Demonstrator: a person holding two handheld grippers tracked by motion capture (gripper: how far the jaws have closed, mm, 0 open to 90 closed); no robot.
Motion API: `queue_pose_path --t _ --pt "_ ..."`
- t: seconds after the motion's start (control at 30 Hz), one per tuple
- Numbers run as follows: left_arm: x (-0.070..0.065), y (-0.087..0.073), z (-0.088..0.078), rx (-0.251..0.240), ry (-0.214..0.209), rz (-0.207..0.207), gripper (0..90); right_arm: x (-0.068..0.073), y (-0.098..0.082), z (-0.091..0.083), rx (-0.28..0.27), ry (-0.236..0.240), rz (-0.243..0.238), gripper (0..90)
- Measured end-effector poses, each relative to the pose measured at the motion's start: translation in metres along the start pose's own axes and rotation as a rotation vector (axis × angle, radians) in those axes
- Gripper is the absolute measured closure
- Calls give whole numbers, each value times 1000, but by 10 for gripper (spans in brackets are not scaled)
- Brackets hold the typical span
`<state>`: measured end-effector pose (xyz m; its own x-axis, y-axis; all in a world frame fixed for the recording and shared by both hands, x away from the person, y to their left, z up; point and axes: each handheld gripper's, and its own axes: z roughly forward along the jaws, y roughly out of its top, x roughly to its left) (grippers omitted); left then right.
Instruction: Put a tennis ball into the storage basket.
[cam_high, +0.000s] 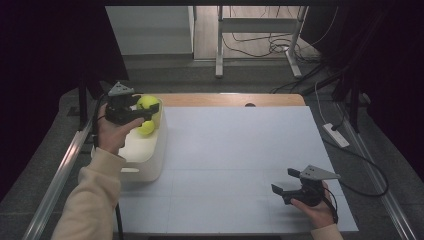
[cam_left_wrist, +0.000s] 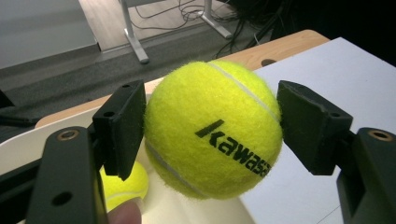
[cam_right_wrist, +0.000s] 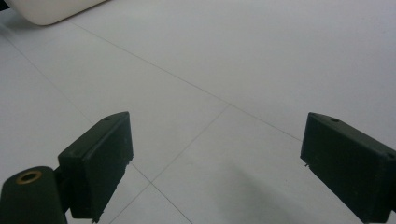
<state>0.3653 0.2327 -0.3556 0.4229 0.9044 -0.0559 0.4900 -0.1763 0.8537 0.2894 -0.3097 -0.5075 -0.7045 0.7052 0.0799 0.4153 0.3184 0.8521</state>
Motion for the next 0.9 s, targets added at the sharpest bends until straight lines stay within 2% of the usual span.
queue_pose_path --t 0.67,0.9 --pt "26 -20 -8 48 54 -42 279 0 0 1 3 0 -3 91" --pt "31 -22 -9 71 74 -36 278 0 0 1 4 0 -4 92"
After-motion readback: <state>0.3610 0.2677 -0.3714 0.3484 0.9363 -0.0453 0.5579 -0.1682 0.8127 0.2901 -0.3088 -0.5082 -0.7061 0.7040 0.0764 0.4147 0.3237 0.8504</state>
